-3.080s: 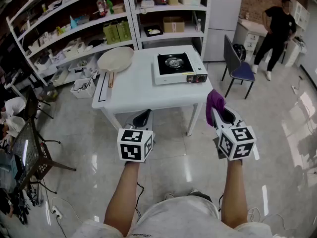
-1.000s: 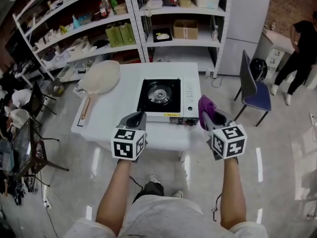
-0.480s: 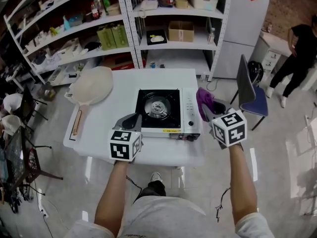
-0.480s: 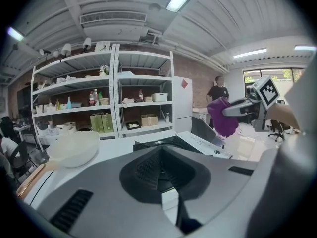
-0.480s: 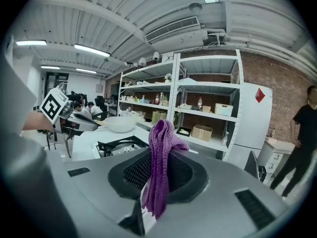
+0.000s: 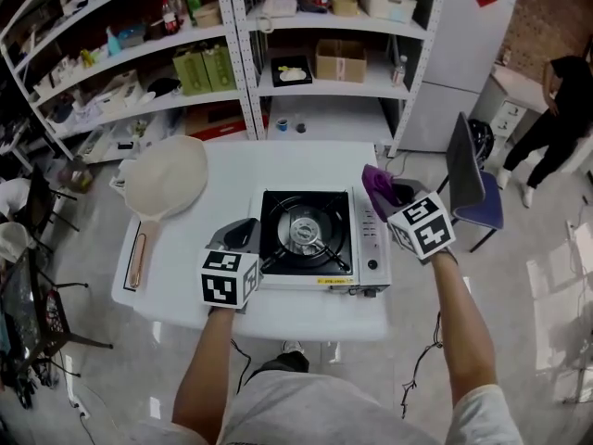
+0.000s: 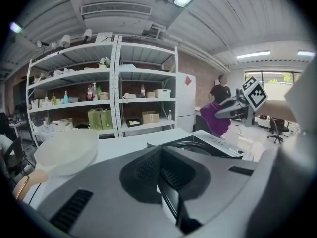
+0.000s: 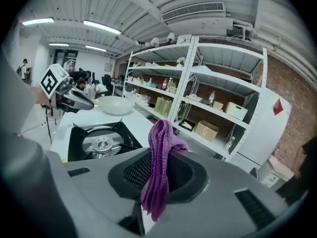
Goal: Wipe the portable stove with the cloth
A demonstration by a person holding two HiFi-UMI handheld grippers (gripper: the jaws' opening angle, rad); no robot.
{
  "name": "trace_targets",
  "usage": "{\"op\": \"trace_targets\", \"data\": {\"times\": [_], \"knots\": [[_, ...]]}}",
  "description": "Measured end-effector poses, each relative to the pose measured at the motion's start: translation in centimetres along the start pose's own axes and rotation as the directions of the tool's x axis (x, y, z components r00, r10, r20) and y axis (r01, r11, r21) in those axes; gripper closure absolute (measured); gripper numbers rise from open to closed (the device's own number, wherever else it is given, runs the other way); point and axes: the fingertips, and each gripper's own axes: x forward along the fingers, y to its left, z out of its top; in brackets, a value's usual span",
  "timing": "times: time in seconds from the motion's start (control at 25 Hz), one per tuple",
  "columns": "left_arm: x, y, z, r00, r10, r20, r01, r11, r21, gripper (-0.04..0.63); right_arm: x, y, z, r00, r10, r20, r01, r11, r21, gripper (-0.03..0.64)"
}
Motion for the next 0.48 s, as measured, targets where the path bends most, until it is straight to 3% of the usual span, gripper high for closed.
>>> {"op": "trace_targets", "data": {"times": [0.48], "knots": [[4.4, 2.3, -0.8, 0.997, -0.060, -0.043, 0.060, 0.998, 0.005, 0.592, 6.7, -3.6, -1.0, 0.984, -0.032, -0.174, -0.001, 0.982, -0.189, 0.554]]}}
